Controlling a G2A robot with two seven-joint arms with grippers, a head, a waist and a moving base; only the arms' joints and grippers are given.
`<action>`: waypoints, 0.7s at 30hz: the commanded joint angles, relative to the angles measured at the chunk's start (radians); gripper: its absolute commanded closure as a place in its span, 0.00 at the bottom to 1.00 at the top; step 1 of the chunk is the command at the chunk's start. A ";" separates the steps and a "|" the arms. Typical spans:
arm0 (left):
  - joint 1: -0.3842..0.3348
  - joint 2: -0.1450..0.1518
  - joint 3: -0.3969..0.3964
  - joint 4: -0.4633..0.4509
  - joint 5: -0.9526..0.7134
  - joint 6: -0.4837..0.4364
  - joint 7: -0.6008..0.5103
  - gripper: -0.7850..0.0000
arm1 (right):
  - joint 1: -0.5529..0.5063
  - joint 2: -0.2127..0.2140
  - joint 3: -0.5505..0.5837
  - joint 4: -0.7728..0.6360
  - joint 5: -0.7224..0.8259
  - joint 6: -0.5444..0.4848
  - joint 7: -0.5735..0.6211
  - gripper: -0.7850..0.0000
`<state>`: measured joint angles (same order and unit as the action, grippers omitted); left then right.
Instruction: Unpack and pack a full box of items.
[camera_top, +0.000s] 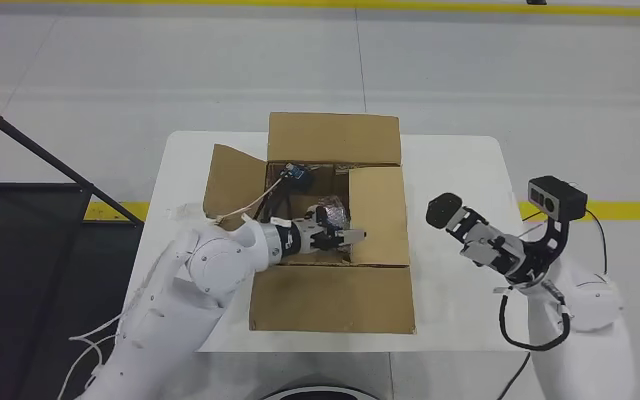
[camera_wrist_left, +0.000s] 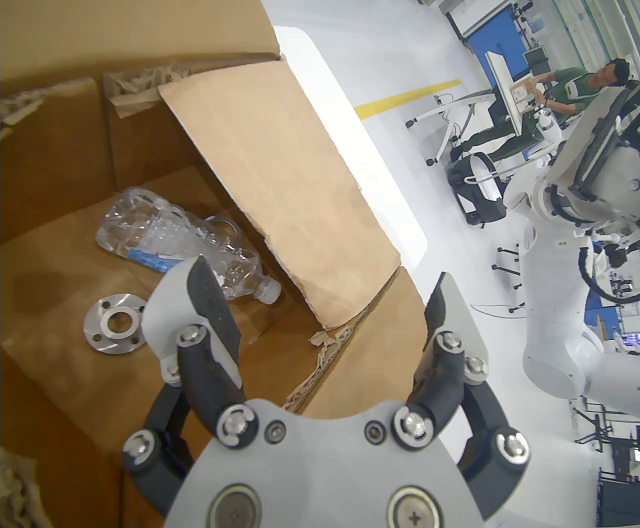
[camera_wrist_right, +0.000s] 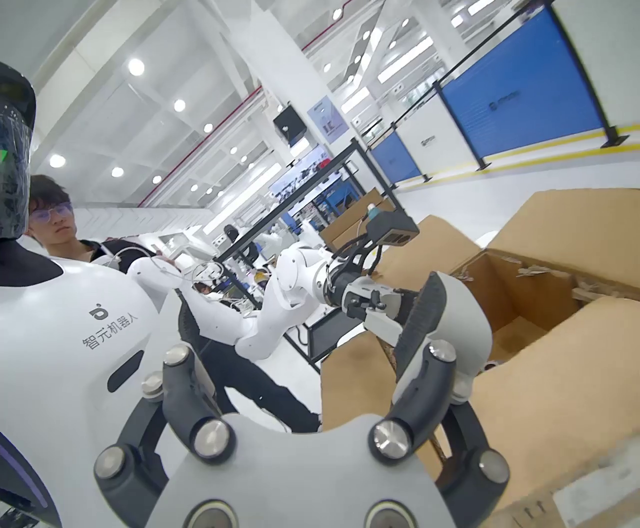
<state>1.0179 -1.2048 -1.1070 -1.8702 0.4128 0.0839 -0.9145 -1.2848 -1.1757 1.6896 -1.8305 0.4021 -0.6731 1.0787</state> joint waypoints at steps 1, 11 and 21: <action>-0.032 -0.008 0.028 0.043 -0.045 0.007 -0.001 0.00 | -0.018 0.004 0.039 0.006 0.011 -0.012 -0.012 0.00; -0.139 -0.042 0.131 0.210 -0.159 0.042 0.014 0.00 | -0.063 0.017 0.136 0.024 0.024 -0.023 -0.067 0.00; -0.178 -0.070 0.194 0.308 -0.245 -0.038 0.099 0.00 | -0.063 0.017 0.136 0.024 0.024 -0.023 -0.067 0.00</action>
<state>0.8410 -1.2739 -0.9158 -1.5639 0.1690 0.0502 -0.8209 -1.3482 -1.1586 1.8261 -1.8070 0.4264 -0.6963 1.0122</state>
